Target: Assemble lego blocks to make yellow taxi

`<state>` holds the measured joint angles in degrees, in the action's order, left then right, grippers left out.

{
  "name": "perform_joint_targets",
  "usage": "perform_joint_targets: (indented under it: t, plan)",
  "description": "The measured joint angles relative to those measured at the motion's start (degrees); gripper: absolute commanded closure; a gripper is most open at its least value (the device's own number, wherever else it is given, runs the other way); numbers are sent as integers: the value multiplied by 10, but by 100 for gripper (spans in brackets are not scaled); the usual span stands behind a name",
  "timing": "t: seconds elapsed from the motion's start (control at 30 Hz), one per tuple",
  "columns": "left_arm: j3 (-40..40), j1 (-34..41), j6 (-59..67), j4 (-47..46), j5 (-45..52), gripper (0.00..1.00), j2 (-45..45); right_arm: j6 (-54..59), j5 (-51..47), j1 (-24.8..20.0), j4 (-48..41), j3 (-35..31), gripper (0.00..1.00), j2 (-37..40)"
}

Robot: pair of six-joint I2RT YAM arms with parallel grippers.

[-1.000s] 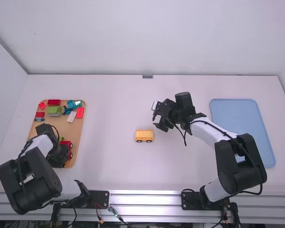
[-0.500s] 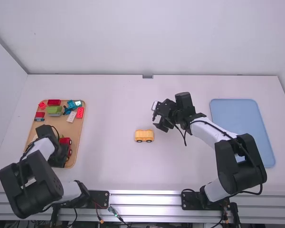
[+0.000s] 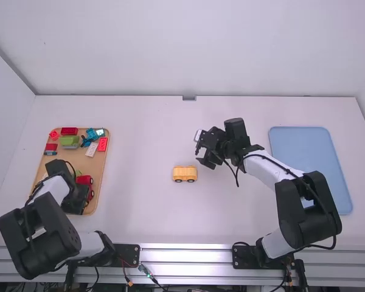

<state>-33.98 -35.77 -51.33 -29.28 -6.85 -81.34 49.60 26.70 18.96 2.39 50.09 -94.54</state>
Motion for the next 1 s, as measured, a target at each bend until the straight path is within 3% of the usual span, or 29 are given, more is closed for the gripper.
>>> perform_joint_targets:
  t: [0.3, 0.57, 0.87, 1.0]
  plan:
    - [-32, 0, 2, -65, 9, 47, -10, 0, 0, 0, -9, 0, 1, 0]
    - [-32, 0, -1, -67, -5, 57, -10, 1, 0, 0, -9, 0, 1, 0]
    - [-32, 0, -1, -68, -9, 55, -10, 0, 0, 0, -10, 0, 1, 0]
    - [-32, 0, 0, -71, -8, 45, -10, 0, 0, 0, -9, 0, 1, 0]
